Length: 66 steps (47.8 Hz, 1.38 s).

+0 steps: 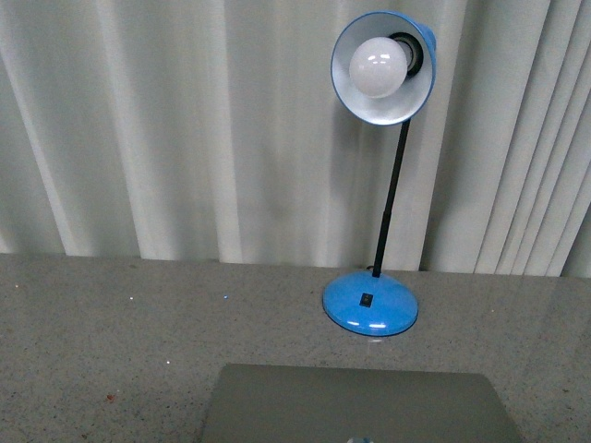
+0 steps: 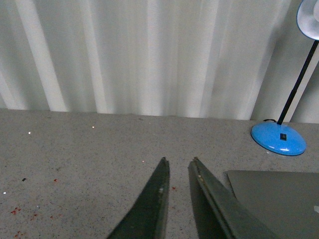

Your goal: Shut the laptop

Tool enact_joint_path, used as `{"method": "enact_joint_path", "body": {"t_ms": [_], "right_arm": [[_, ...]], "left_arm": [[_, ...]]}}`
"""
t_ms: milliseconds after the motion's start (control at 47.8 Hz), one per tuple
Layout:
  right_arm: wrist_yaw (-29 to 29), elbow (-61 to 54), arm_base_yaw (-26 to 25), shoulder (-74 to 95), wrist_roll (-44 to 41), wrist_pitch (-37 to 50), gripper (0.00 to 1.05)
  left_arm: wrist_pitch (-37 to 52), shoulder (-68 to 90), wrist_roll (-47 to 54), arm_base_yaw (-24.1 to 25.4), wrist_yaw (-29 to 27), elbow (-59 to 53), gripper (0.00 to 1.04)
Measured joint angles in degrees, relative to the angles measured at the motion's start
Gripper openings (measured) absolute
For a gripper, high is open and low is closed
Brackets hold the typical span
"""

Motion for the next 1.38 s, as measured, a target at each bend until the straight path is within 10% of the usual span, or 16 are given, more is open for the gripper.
{"method": "enact_joint_path", "body": {"t_ms": [481, 1380], "right_arm": [[0.0, 0.0, 0.0, 0.0, 0.02, 0.0, 0.99], [0.0, 0.0, 0.0, 0.0, 0.02, 0.0, 0.97]], "left_arm": [[0.0, 0.0, 0.07, 0.0, 0.0, 0.0, 1.0], [0.0, 0.0, 0.07, 0.0, 0.0, 0.0, 0.98]]}}
